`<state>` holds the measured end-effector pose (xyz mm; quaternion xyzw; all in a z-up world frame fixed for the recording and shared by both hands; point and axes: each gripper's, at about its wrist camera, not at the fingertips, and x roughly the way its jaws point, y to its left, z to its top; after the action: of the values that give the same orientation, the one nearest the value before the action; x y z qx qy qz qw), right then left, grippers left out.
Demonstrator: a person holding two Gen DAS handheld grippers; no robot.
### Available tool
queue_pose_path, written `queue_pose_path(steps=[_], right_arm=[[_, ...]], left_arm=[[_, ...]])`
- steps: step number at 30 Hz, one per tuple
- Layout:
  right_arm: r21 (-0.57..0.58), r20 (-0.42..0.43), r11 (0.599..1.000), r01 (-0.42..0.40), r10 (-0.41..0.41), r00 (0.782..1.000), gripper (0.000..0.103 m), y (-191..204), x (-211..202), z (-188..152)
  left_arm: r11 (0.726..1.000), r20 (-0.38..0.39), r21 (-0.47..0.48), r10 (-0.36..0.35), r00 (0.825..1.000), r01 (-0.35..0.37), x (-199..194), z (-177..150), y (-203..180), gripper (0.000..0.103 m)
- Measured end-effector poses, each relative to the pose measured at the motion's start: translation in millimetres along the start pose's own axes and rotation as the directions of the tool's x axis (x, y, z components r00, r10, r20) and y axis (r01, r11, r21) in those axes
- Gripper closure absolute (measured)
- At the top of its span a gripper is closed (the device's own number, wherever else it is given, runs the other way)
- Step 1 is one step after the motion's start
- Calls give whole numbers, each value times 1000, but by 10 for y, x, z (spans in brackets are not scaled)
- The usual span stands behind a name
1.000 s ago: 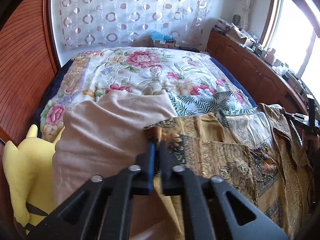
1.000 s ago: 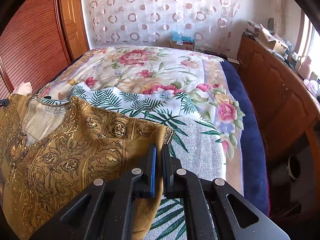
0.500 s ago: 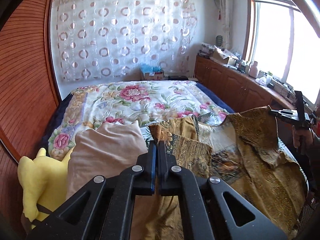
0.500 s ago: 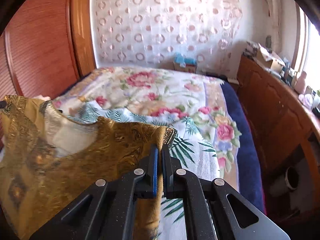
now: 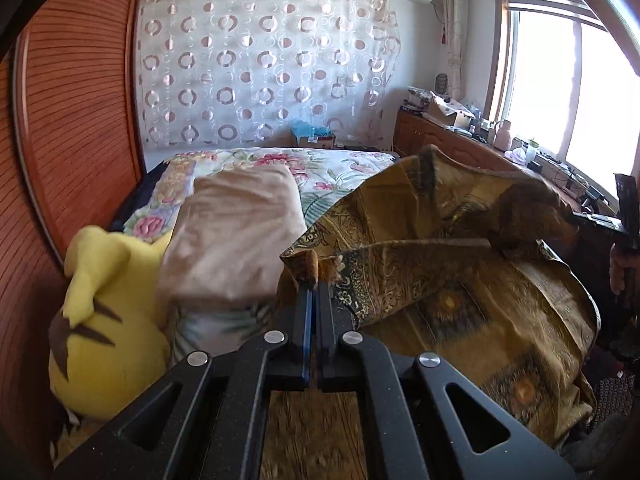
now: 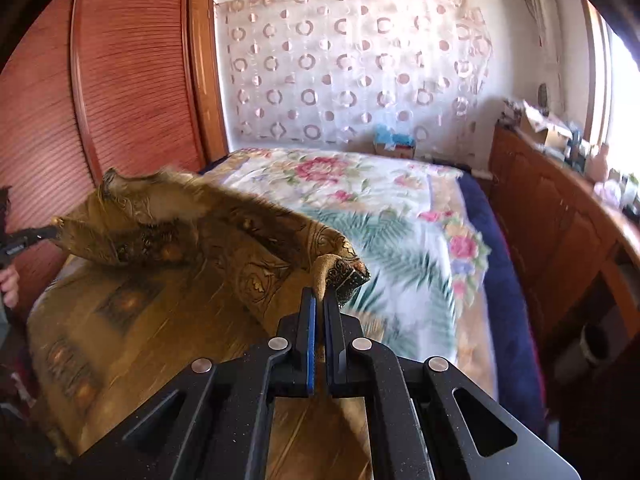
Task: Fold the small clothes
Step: 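Lift the golden shirt with both grippers and fold it over onto itself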
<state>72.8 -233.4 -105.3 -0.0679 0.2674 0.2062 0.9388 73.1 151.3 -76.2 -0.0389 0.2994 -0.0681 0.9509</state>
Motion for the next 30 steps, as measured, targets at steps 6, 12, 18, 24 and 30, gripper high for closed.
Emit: queue_pose_path(steps=[6, 12, 18, 24, 30], right_arm=[[30, -38, 999, -23, 24, 999, 100, -27, -549, -420], [7, -83, 1000, -19, 19, 996, 100, 46, -1036, -537], [-16, -153, 1000, 11, -13, 988, 100, 97, -1330, -581], [-5, -207, 1000, 24, -24, 978, 100, 29, -1212, -561], [-50, -223, 997, 66, -76, 972, 94, 73, -1199, -384]], left_arm=[[1000, 1, -20, -2, 1000, 2, -328, -298, -24, 101], [1000, 20, -28, -4, 1000, 4, -684, -423, -12, 101], [999, -20, -17, 40, 999, -41, -723, -629, 25, 101], [995, -96, -44, 80, 992, -85, -534, -803, 138, 97], [996, -58, -21, 91, 994, -92, -622, -693, 159, 48]])
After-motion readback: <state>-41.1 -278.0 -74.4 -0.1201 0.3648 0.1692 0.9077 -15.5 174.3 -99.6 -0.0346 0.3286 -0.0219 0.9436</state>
